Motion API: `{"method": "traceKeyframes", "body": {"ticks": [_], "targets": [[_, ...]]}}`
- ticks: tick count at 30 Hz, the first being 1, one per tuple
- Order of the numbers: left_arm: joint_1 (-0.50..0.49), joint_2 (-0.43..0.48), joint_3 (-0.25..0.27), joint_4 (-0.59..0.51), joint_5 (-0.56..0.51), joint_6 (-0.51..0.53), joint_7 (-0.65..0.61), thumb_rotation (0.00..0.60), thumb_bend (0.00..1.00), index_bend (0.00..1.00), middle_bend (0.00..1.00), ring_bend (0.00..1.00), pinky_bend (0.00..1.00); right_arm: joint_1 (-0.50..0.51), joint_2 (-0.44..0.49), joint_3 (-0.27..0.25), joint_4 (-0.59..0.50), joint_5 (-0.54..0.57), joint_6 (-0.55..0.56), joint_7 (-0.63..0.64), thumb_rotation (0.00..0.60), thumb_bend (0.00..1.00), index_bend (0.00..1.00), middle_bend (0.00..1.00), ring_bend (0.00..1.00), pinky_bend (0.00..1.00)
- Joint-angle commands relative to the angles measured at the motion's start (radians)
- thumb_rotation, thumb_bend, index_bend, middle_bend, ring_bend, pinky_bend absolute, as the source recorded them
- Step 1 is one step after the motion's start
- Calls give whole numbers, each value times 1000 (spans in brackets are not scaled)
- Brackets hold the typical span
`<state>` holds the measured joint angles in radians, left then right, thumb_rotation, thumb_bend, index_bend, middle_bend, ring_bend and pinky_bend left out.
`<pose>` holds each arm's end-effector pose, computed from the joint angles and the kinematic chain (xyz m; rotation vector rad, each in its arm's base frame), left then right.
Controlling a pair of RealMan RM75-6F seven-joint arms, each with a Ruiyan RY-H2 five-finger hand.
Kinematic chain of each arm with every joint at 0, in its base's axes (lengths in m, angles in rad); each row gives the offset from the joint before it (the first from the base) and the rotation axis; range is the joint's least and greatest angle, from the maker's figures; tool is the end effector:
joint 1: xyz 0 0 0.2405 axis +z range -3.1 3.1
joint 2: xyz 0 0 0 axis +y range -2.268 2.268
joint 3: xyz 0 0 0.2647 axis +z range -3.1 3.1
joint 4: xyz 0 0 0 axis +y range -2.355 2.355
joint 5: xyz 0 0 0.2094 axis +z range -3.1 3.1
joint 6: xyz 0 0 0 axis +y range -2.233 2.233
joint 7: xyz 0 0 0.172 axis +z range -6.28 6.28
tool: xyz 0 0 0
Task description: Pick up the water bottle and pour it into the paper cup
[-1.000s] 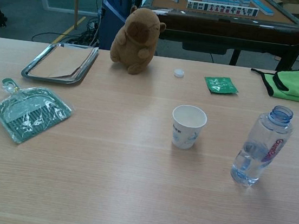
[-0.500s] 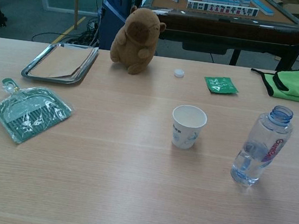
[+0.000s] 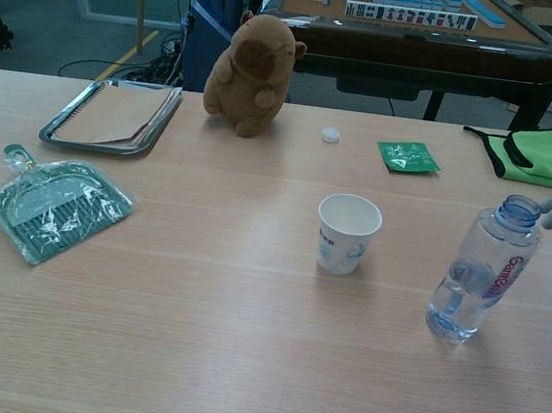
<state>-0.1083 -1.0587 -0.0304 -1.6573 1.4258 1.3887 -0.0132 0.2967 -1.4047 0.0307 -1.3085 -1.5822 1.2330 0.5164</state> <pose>-0.3288 0.2114 0.1657 -1.3931 -1.0040 -0.8164 -0.3033 -0.2706 0.0462 1.5186 -1.3750 1.2110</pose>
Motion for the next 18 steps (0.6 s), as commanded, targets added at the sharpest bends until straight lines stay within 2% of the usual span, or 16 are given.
{"method": "traceKeyframes", "body": {"ticks": [1, 5, 18], "targets": [[1, 1, 0, -1, -1, 0, -4, 600, 389, 182, 212, 193, 601, 12, -20, -4, 20, 0, -10, 37, 600, 0, 379, 216, 193, 387], [3, 2, 0, 0, -2, 1, -10, 600, 388, 186, 212, 193, 601, 22, -45, -7, 48, 1, -18, 96, 600, 0, 378, 211, 185, 304], [7, 8, 0, -2, -7, 1, -18, 600, 388, 191, 213, 195, 601, 45, -124, -29, 159, -5, -34, 276, 600, 0, 379, 214, 185, 301]]}}
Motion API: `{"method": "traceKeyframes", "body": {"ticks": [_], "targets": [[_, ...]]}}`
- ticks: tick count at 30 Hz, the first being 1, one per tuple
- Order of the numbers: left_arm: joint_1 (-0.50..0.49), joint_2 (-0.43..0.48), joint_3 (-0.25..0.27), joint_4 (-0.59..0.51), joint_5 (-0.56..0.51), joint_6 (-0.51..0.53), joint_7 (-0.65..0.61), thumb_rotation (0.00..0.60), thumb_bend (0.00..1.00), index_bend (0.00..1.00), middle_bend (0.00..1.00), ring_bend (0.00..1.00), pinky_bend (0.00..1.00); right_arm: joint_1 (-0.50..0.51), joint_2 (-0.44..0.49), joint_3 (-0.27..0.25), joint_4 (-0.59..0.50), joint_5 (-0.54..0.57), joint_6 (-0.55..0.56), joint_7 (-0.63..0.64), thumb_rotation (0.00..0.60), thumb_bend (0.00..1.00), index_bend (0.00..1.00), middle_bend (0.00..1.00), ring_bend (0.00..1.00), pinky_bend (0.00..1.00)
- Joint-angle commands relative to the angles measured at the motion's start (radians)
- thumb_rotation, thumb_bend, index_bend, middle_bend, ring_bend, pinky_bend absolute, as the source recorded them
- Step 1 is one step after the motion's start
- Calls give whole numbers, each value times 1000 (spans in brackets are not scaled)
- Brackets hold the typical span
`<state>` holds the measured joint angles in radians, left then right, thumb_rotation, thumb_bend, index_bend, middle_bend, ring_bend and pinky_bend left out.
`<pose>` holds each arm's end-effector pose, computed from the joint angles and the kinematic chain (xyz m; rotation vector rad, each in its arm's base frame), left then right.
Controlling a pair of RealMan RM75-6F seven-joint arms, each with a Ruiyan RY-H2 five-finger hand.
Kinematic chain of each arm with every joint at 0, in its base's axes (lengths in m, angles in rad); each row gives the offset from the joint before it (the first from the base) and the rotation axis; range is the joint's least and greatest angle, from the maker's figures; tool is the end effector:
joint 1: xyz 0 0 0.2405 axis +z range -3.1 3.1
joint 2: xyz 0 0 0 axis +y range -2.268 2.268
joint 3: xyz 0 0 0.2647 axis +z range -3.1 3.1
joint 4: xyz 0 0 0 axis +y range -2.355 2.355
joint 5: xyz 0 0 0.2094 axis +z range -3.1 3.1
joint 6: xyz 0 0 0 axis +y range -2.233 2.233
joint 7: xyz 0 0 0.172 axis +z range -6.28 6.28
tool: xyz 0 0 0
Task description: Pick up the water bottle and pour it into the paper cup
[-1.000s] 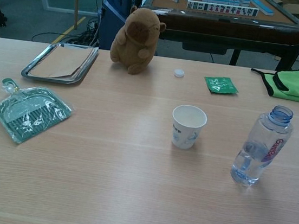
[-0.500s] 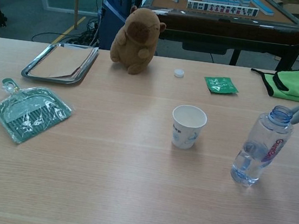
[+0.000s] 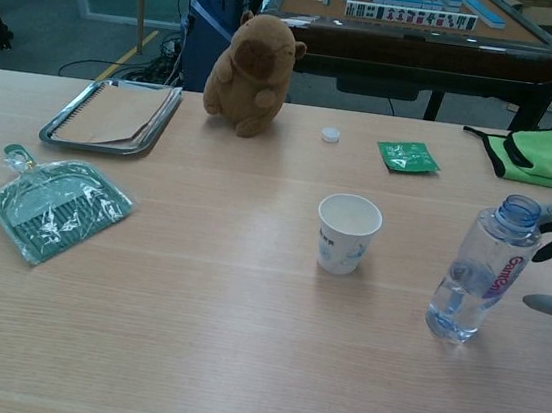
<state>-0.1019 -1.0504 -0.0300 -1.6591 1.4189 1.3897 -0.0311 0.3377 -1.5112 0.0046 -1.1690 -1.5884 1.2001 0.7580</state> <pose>-0.3315 0.2092 0.1690 -1.3766 -1.0186 -0.8174 -0.3075 -0.2791 0.0125 1.4566 -1.5863 1.2983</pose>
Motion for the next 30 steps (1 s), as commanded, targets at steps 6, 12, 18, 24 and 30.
{"method": "traceKeyframes", "body": {"ticks": [6, 12, 18, 24, 30], "targets": [[2, 3, -1, -2, -3, 1, -3, 600, 388, 194, 213, 196, 601, 12, -48, -9, 65, 1, -3, 83, 600, 0, 378, 226, 185, 301], [4, 5, -1, -3, -5, 1, -2, 600, 388, 196, 213, 196, 601, 21, -70, -13, 98, 0, -7, 91, 600, 0, 379, 236, 185, 301], [5, 6, -2, -6, -4, 4, -3, 600, 388, 199, 213, 197, 601, 35, -84, -13, 113, 0, -16, 89, 600, 0, 379, 239, 185, 301], [5, 7, -2, -7, -5, 3, -5, 600, 388, 200, 213, 197, 601, 50, -89, -13, 114, 3, -29, 77, 600, 0, 379, 240, 185, 301], [6, 9, -3, -8, -6, 3, -7, 600, 388, 201, 213, 197, 601, 58, -95, -15, 116, 7, -40, 68, 600, 0, 379, 241, 185, 301]]}}
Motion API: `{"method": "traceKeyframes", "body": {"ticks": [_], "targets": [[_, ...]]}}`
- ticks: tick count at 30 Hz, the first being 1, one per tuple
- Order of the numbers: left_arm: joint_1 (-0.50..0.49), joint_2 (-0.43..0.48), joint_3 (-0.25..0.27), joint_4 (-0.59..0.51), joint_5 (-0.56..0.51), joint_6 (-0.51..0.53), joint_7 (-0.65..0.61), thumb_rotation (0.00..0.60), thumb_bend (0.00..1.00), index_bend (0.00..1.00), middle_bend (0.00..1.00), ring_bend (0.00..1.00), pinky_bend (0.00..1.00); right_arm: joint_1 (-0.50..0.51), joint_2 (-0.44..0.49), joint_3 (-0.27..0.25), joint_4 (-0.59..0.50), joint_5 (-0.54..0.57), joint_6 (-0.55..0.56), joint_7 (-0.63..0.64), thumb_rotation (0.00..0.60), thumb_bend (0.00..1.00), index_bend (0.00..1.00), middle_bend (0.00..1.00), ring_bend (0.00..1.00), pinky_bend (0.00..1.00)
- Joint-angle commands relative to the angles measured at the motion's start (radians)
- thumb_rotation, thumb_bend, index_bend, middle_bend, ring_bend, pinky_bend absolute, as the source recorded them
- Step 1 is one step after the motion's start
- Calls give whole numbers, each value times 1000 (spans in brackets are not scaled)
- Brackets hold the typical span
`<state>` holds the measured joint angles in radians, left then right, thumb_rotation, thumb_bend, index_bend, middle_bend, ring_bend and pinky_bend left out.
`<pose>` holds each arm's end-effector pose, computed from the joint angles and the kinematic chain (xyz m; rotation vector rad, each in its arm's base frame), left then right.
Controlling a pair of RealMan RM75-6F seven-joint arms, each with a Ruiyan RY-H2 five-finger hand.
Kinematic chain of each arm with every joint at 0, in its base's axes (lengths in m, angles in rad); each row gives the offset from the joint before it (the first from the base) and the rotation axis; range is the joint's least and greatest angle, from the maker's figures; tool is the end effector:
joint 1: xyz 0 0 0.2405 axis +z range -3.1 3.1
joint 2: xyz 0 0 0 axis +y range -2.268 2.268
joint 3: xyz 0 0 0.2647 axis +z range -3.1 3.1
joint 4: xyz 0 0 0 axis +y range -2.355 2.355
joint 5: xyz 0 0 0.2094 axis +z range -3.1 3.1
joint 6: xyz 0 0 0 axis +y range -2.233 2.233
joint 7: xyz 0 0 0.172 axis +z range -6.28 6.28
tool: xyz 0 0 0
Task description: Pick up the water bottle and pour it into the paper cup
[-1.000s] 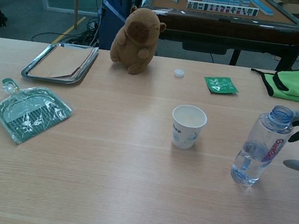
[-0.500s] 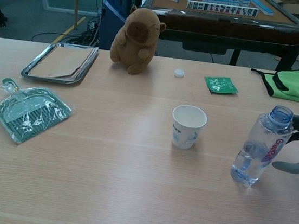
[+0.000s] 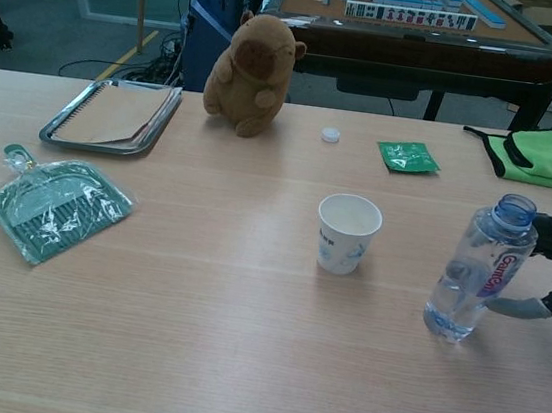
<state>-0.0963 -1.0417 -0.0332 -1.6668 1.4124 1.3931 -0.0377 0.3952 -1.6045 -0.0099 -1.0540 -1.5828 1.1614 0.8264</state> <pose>-0.3321 0.2080 0.1726 -1.3617 -1.0238 -0.8193 -0.3019 -0.2943 -0.0169 1.4854 -1.6380 1.2984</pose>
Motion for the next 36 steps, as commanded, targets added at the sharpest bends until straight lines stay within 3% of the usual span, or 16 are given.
{"method": "traceKeyframes", "body": {"ticks": [1, 28, 36], "targets": [[0, 0, 0, 0, 0, 0, 0, 600, 388, 201, 213, 197, 601, 2, -3, -2, 3, 2, -3, 0, 600, 0, 379, 241, 185, 301], [2, 8, -2, -3, -3, -1, -14, 600, 388, 204, 213, 199, 601, 27, -47, -9, 30, 12, -32, -27, 600, 0, 378, 243, 184, 301], [4, 12, -3, -6, -4, 1, -18, 600, 389, 204, 214, 199, 601, 31, -61, 0, 29, 24, -35, -49, 600, 0, 395, 332, 208, 301]]}}
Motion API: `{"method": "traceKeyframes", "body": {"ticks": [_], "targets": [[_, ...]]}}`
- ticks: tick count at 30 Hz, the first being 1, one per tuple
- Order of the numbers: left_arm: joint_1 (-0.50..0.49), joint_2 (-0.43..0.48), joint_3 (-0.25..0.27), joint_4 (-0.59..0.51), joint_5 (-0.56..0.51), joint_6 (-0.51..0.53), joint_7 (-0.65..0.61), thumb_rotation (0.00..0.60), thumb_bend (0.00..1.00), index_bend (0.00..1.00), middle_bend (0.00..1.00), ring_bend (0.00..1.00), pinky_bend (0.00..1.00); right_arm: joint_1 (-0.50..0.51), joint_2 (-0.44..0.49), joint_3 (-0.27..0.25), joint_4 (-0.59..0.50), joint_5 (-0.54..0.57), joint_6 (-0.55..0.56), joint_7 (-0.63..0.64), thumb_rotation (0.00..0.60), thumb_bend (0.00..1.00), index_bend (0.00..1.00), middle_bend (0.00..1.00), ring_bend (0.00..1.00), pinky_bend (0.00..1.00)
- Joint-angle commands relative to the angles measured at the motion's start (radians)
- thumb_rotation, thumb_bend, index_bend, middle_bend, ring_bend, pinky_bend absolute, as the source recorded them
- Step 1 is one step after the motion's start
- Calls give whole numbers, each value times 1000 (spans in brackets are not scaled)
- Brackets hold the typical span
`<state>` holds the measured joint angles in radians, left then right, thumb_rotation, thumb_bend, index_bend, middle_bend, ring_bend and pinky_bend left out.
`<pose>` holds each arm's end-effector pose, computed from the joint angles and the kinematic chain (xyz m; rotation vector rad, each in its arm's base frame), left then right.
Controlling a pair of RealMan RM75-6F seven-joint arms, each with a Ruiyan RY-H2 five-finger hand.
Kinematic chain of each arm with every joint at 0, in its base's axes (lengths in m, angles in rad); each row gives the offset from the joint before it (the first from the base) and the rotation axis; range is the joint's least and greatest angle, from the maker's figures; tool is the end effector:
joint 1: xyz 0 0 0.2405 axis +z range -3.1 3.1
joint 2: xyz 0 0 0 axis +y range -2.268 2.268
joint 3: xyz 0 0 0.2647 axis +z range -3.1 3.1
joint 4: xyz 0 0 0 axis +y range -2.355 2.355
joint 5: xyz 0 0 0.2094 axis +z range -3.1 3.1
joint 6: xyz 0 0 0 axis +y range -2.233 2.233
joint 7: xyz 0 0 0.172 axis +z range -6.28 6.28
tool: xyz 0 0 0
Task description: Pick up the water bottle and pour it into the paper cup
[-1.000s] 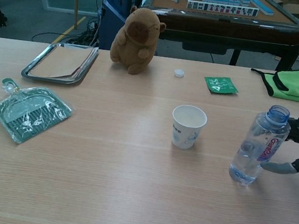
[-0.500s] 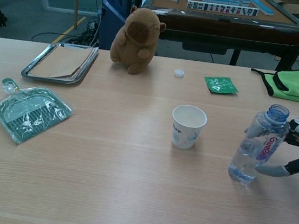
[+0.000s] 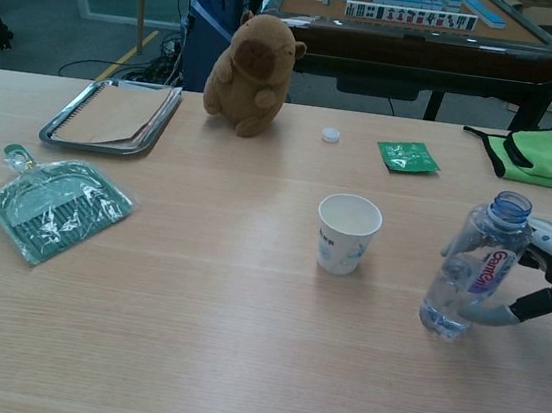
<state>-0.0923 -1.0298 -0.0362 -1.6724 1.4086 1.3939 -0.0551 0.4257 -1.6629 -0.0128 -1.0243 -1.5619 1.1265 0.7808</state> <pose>-0.3327 0.2073 0.1769 -1.3483 -1.0327 -0.8261 -0.2914 -0.2992 -0.0398 1.5244 -1.6363 1.2660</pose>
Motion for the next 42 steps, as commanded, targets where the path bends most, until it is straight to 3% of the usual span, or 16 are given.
{"method": "traceKeyframes", "body": {"ticks": [1, 15, 26, 33, 42], "targets": [[0, 1, 0, -1, -1, -1, -1, 600, 389, 205, 214, 199, 601, 1, -4, 4, 0, 5, 0, -7, 600, 0, 403, 342, 216, 301], [0, 1, 1, -2, -5, -6, 4, 600, 388, 205, 214, 199, 601, -1, -22, 20, 5, 22, 11, -27, 600, 30, 529, 478, 350, 339], [0, 3, 0, -4, -6, -6, 5, 600, 388, 205, 214, 200, 601, 1, -3, 31, -25, 33, 11, -61, 600, 67, 568, 521, 396, 364], [0, 3, -1, -6, -5, -4, 7, 600, 388, 205, 214, 199, 601, 10, 67, 52, -122, 56, -1, -167, 600, 80, 568, 521, 397, 368], [1, 6, -1, -11, 0, 1, 11, 600, 388, 205, 214, 199, 601, 32, 220, 106, -335, 167, -75, -430, 600, 91, 568, 522, 397, 372]]}}
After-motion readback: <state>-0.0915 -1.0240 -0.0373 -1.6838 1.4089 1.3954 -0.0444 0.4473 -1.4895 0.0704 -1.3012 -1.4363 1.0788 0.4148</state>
